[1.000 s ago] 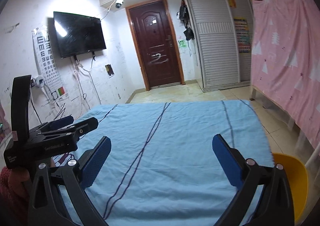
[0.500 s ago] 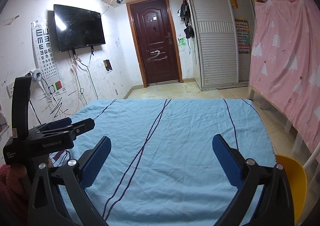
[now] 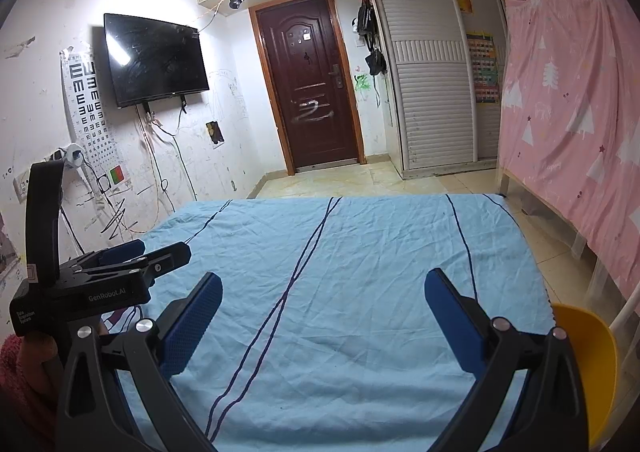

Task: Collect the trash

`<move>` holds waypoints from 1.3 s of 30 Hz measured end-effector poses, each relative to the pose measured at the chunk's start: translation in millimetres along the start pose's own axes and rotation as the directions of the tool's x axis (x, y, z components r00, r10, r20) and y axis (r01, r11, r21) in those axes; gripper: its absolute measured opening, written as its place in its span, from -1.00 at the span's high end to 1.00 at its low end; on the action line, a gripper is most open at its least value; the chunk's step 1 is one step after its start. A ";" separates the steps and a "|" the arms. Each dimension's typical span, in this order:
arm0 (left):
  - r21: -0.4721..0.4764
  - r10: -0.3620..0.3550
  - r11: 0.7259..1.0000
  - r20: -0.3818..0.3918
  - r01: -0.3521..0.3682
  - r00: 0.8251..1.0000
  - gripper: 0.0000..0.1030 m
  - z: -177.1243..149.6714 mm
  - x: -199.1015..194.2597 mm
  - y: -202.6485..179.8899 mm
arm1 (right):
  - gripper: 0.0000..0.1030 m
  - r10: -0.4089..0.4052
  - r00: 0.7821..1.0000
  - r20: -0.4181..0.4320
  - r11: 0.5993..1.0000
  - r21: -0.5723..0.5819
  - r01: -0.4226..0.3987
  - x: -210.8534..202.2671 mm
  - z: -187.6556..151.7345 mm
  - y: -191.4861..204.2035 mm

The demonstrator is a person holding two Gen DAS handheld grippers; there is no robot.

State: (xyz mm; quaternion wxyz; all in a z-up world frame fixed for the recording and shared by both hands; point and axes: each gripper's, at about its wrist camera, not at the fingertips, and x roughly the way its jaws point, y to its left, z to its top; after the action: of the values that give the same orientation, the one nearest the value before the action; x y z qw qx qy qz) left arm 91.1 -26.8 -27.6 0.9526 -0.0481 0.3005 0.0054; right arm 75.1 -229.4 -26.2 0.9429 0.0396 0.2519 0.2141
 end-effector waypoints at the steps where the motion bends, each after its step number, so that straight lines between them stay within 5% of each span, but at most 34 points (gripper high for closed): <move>1: 0.001 0.001 1.000 0.001 -0.001 1.000 -0.87 -0.4 -0.2 -0.1 | -0.83 0.000 1.000 0.000 1.000 0.000 0.000 -0.1 0.1 -0.2; 39: -0.030 -0.013 0.999 -0.026 0.012 1.000 -0.87 -1.0 4.8 3.4 | -0.83 -0.003 1.000 -0.001 1.000 0.002 0.003 -0.7 -1.1 -2.6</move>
State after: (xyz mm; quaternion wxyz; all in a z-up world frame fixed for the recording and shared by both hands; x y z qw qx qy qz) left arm 94.3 -23.6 -31.5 0.9478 -0.0642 0.3125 0.0034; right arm 75.0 -232.1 -27.2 0.9430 0.0400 0.2528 0.2127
